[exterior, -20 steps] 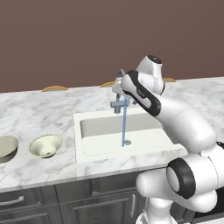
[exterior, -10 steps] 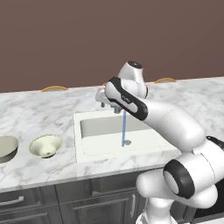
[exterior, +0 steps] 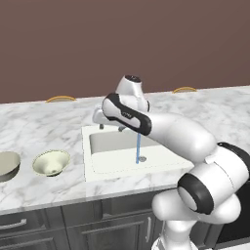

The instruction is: Rinse each bowl for a few seconds and place them down in the sink or on the counter.

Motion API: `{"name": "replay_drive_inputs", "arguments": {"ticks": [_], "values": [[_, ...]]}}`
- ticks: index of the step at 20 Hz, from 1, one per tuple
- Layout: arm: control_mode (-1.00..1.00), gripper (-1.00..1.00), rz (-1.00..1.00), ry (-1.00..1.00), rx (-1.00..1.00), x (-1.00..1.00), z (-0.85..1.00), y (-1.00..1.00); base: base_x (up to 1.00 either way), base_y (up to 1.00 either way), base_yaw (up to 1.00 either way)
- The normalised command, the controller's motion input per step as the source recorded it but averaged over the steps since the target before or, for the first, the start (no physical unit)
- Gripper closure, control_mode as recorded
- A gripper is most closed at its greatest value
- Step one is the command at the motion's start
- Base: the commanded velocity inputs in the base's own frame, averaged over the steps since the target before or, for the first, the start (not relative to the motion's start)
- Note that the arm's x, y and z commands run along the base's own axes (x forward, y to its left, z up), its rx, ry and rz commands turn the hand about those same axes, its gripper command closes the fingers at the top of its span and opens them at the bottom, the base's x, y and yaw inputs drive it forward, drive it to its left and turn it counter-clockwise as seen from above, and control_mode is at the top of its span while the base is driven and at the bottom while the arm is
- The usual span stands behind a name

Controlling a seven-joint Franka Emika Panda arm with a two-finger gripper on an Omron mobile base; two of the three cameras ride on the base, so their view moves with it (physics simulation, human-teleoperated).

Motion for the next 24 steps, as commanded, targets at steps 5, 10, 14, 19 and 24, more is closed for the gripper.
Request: {"name": "replay_drive_inputs", "arguments": {"ticks": [5, 10, 14, 19, 24], "values": [[-1.0, -1.0, 0.1, 0.04, -0.01, -0.03, -0.26, 0.46, 0.0, 0.0, 0.0], [-1.0, -1.0, 0.1, 0.02, -0.02, -0.08, -0.26, 0.45, 0.0, 0.0, 0.0], [-1.0, -1.0, 0.09, 0.01, 0.0, -0.08, -0.28, 0.39, 0.0, 0.0, 0.0], [-1.0, -1.0, 0.07, -0.02, 0.0, 0.0, -0.31, 0.29, 0.0, 0.0, 0.0], [-1.0, -1.0, 0.03, -0.02, 0.03, 0.0, -0.33, 0.25, 0.0, 0.0, 0.0]]}}
